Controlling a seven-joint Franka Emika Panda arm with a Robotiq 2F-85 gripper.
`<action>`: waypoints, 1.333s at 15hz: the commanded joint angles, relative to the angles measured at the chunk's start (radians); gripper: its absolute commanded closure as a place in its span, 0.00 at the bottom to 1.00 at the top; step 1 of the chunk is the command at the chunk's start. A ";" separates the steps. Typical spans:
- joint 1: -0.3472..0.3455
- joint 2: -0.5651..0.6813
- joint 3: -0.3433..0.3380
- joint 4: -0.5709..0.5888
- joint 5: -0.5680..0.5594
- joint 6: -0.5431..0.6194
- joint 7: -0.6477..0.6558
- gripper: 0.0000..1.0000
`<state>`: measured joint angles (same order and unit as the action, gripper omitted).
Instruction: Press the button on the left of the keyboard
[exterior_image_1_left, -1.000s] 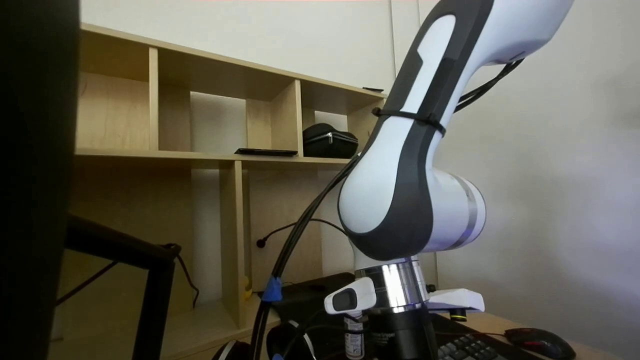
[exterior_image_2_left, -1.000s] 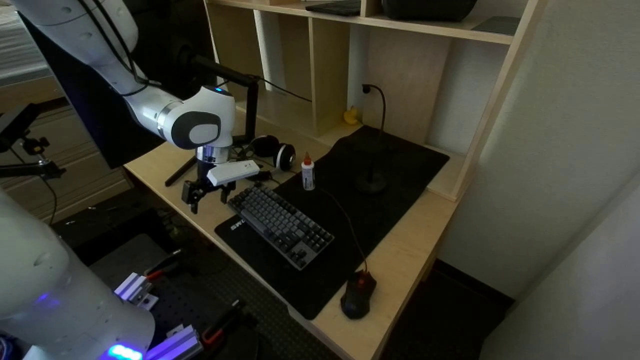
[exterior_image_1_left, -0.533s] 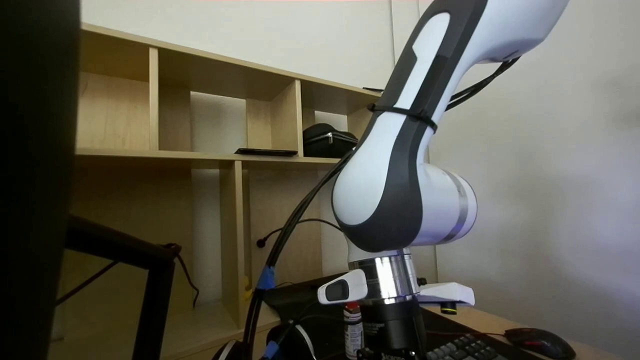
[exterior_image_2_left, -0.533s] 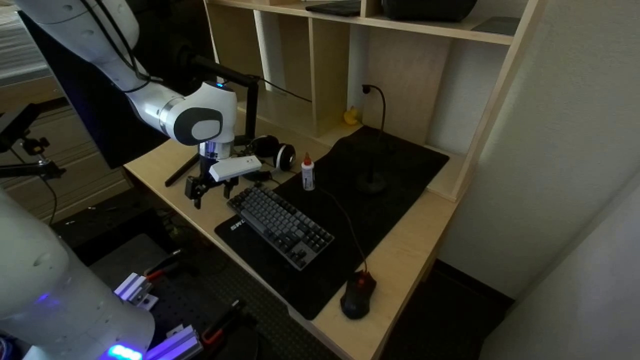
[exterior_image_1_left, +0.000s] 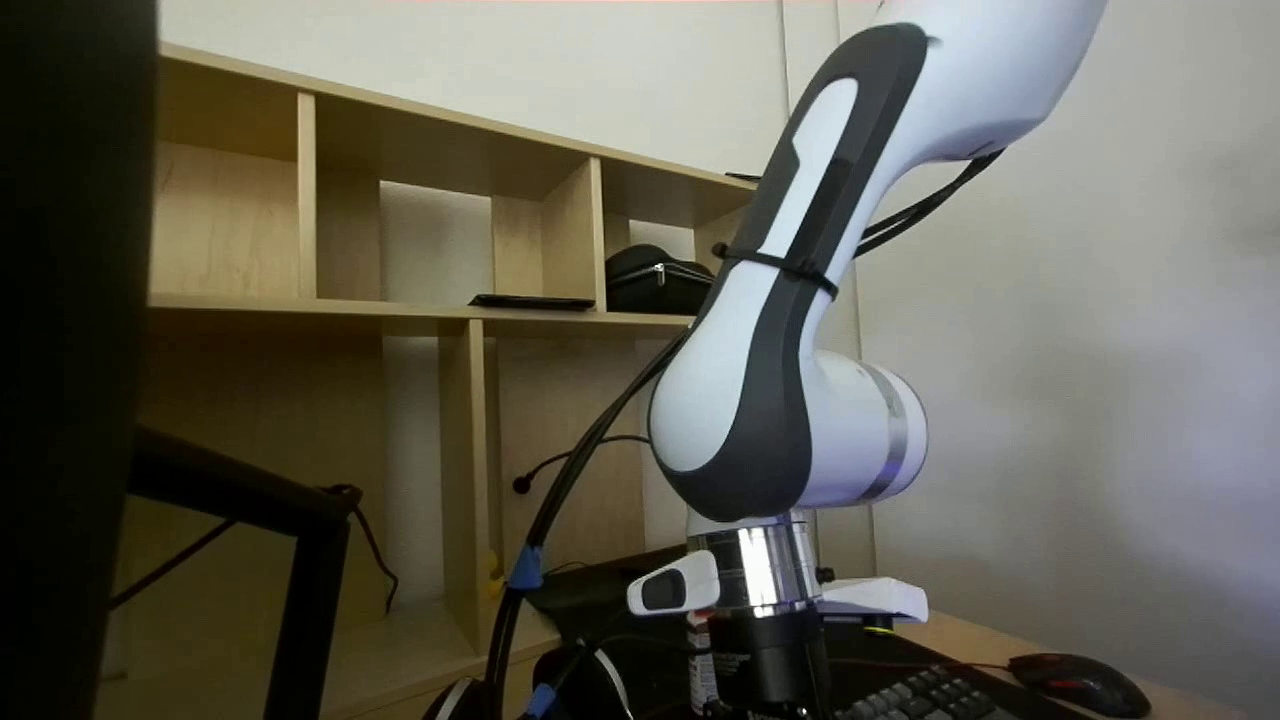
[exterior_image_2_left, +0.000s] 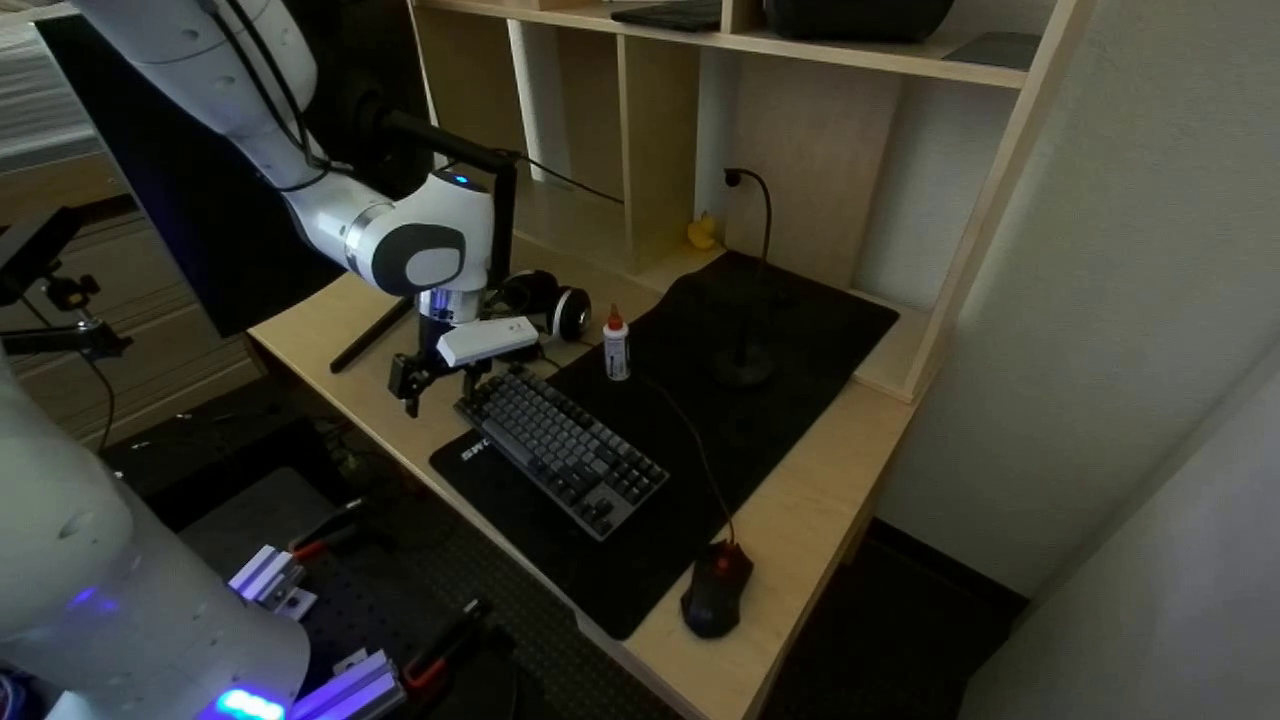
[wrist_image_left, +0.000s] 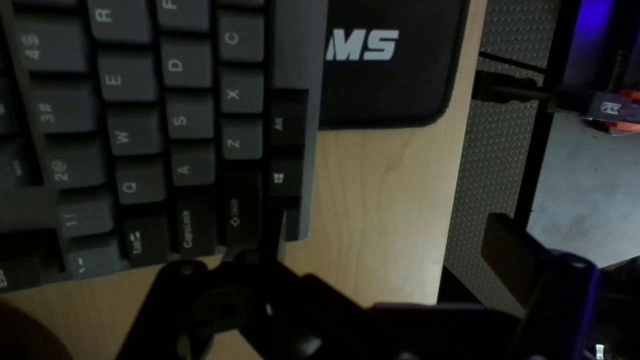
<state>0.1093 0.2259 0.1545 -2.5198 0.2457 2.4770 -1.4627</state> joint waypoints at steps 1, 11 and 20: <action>-0.051 0.070 0.029 0.047 0.019 -0.010 -0.030 0.00; -0.029 0.057 0.065 0.015 -0.021 0.001 0.002 0.00; -0.042 0.020 0.063 -0.015 -0.038 0.015 0.070 0.00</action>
<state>0.0811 0.2728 0.2024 -2.4924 0.2176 2.4734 -1.4094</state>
